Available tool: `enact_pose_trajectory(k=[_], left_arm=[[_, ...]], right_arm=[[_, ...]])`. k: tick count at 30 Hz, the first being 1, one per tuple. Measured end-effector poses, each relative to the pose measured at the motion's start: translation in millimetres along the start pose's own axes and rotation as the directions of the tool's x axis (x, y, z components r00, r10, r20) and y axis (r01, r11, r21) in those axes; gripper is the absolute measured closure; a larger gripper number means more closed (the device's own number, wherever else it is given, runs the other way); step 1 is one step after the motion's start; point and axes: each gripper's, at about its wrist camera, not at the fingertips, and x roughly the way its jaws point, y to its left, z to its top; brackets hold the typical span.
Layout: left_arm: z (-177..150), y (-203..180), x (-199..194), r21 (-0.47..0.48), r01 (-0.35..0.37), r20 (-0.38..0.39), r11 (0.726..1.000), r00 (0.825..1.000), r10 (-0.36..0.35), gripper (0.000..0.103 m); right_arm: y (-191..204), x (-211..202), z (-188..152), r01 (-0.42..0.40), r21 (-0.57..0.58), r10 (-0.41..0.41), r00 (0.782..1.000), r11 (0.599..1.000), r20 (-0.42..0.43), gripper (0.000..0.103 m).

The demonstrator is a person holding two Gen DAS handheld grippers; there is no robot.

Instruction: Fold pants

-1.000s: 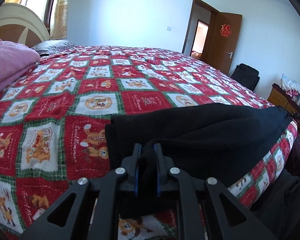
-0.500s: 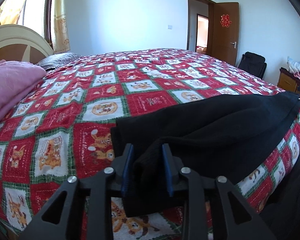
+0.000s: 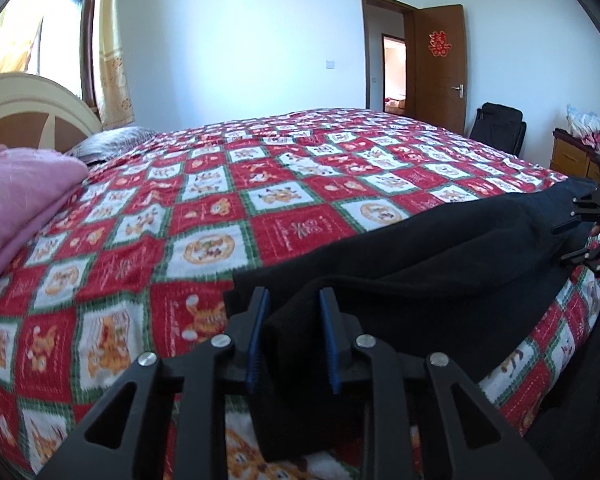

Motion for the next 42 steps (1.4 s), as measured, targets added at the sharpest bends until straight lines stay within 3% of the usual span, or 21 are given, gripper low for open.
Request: enact_pose_trajectory(k=[1,2,4,5,10,15,18,22,27,37,40,42], left_arm=[[1.5,-0.4,0.4,0.014,-0.003,0.002,1.0,1.0,0.003,0.077],[2.3,-0.9,0.9,0.027,-0.005,0.003,1.0,1.0,0.005,0.078],[2.5,-1.3,-1.5,0.044,-0.007,0.01,0.999,1.0,0.007,0.081],[2.3,-0.8,-4.3,0.045,-0.001,0.018,0.999,1.0,0.0,0.082],[-13.9,1.4,-16.5,0.045,0.019,0.025,0.999,0.999,-0.02,0.083],[-36.6,6.8,-18.9,-0.014,0.035,0.007,0.999,0.999,-0.035,0.083],[-38.6,7.2,-23.0,-0.016,0.022,0.004,1.0,1.0,-0.021,0.078],[-41.5,12.5,-27.1,-0.024,-0.007,-0.001,1.0,1.0,0.007,0.056],[-52.4,23.6,-37.3,-0.039,-0.043,-0.014,0.998,0.999,0.043,0.044],[-65.6,59.2,-61.5,-0.139,-0.167,-0.031,0.976,0.986,0.164,0.043],[-55.4,54.9,-66.9,-0.179,-0.147,0.003,0.973,0.989,0.15,0.041],[-39.9,40.3,-68.5,-0.186,-0.093,0.056,0.978,0.993,0.105,0.033]], right_arm=[[0.8,4.2,0.8,0.011,-0.01,-0.011,1.0,1.0,-0.005,0.055],[0.4,5.7,1.3,0.001,-0.011,-0.001,1.0,1.0,-0.001,0.073],[-2.5,2.3,1.9,-0.016,-0.008,0.016,1.0,1.0,-0.001,0.097],[-2.5,-2.7,1.7,-0.01,-0.014,0.01,1.0,1.0,0.005,0.099],[-7.1,-26.2,-3.6,-0.07,0.014,0.069,0.997,0.997,0.034,0.1],[4.2,-8.3,-16.4,-0.095,0.008,0.095,0.995,0.995,-0.014,0.1],[4.4,-5.5,-17.1,-0.106,0.022,0.107,0.994,0.994,-0.012,0.1],[4.8,-9.2,-17.5,-0.116,0.014,0.117,0.993,0.993,-0.021,0.1],[5.5,-17.3,-19.3,-0.119,0.022,0.119,0.993,0.993,-0.004,0.1],[12.2,-11.5,-20.8,-0.113,0.001,0.113,0.993,0.994,-0.039,0.1],[15.3,-4.3,-21.4,-0.11,-0.008,0.109,0.992,0.994,-0.059,0.1],[16.9,-0.3,-19.9,-0.113,-0.007,0.112,0.991,0.994,-0.077,0.1]])
